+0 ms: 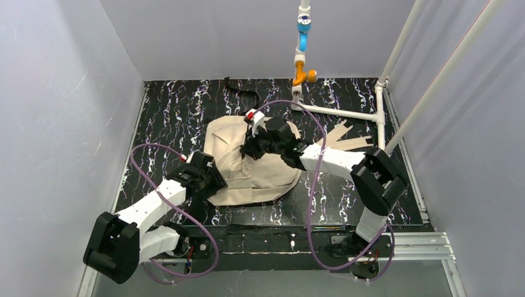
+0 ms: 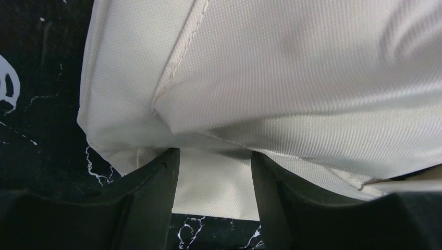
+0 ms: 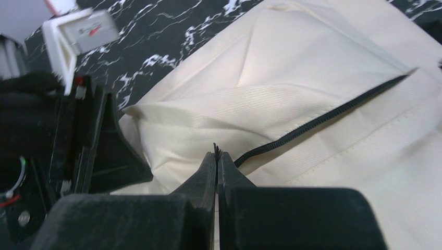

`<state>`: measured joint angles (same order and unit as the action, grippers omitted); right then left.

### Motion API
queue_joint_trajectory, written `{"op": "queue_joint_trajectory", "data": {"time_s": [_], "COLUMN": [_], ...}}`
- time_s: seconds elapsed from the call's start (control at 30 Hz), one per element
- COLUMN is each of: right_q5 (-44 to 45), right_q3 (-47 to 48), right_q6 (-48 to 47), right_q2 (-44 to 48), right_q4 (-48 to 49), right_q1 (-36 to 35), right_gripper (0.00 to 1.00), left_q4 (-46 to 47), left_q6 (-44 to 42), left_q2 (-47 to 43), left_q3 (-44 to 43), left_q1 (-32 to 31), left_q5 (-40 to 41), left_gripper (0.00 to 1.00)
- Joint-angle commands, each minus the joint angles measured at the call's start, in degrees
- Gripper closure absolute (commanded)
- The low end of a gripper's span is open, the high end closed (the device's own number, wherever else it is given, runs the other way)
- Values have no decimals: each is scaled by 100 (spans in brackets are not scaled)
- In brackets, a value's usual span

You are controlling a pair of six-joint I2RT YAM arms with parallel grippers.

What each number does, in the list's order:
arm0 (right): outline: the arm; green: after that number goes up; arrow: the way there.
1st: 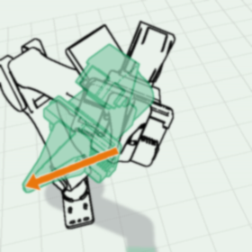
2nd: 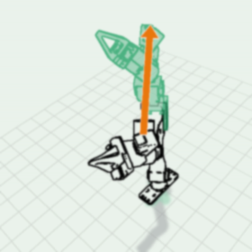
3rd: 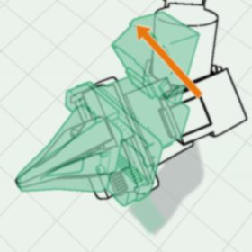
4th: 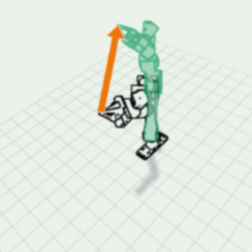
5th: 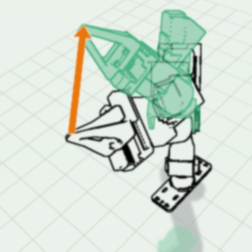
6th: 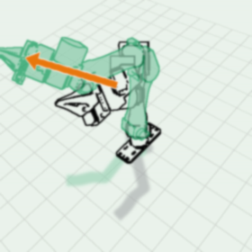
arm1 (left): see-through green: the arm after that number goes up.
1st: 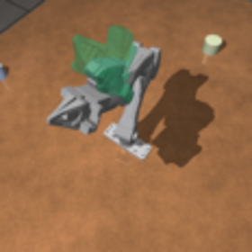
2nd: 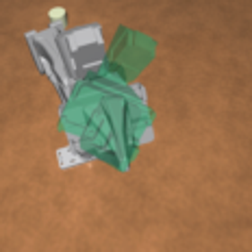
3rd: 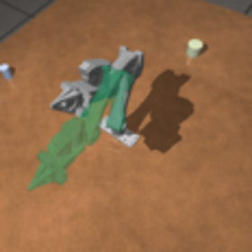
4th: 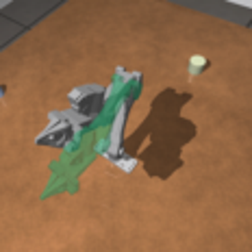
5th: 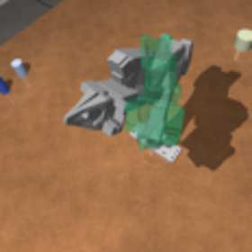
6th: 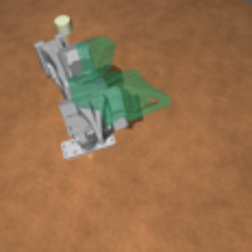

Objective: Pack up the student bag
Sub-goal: Zip the student bag at the center of the board.

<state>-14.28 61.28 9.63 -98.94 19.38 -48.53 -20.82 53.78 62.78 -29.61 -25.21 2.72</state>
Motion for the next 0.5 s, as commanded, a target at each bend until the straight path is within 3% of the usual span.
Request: {"op": "queue_joint_trajectory", "data": {"time_s": [0.0,0.13,0.2,0.27,0.33,0.47], "right_q5": [1736,1817,1503,931,670,618], "right_q3": [1118,1829,2052,1793,1614,1486], "right_q6": [236,385,463,612,834,1505], "right_q2": [-300,-855,-949,-838,-704,-430], "right_q4": [507,394,53,307,389,281], "right_q1": [217,570,668,664,581,386], "right_gripper": [99,99,99,99,99,99], "left_q4": [-637,-634,-458,102,868,1374], "left_q6": [-29,-240,-606,-1099,-1361,-1925], "left_q2": [186,250,139,-403,-1067,-1751], "left_q3": [195,141,19,3,110,-124], "left_q1": [42,43,42,11,-35,-83], "left_q5": [678,674,163,-929,-1454,-1705], "left_gripper": [47,46,42,37,32,25]}}
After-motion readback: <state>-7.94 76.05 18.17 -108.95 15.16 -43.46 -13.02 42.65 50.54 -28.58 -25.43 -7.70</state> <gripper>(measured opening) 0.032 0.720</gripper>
